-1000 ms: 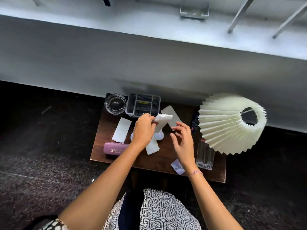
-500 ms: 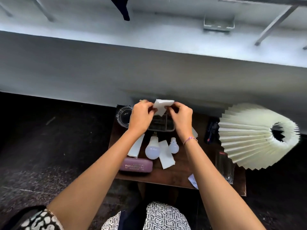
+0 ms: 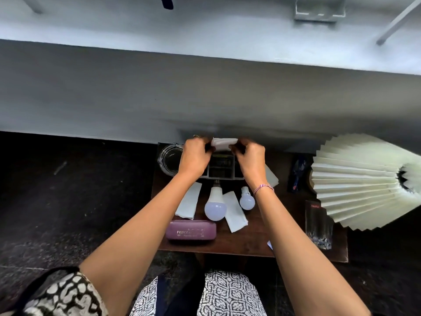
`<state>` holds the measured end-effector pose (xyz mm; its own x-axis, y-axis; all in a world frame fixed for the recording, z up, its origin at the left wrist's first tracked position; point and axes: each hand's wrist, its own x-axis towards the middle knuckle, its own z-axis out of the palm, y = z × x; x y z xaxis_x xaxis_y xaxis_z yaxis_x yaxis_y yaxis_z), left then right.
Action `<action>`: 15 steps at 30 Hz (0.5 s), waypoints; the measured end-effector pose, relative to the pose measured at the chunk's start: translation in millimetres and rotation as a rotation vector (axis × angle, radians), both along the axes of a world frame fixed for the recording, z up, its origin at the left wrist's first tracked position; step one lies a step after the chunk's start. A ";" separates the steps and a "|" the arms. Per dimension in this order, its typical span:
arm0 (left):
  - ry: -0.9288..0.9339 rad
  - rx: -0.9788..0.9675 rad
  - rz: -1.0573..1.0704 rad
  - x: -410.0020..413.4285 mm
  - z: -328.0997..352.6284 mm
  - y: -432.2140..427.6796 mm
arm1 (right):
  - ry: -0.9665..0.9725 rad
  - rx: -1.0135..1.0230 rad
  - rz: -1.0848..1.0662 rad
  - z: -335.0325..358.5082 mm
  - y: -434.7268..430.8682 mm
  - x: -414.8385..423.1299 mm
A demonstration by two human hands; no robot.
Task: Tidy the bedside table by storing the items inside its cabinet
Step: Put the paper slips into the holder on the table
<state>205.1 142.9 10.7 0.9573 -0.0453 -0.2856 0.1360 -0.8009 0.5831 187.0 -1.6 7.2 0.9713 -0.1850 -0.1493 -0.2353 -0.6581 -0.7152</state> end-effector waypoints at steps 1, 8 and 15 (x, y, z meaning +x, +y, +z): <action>0.001 0.002 -0.005 0.0 -1.6 0.8 | 0.013 -0.015 0.009 -2.3 -0.1 -0.2; -0.004 0.013 -0.016 0.7 -8.0 3.1 | 0.056 -0.080 0.051 -8.7 0.3 -0.3; -0.088 -0.117 0.243 -19.3 0.7 13.1 | -0.014 -0.071 -0.039 7.0 7.8 -17.6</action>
<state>185.8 156.0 11.4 0.9649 0.1608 -0.2075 0.2607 -0.6779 0.6874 169.4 6.2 14.2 0.9651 -0.2323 -0.1207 -0.2518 -0.6981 -0.6702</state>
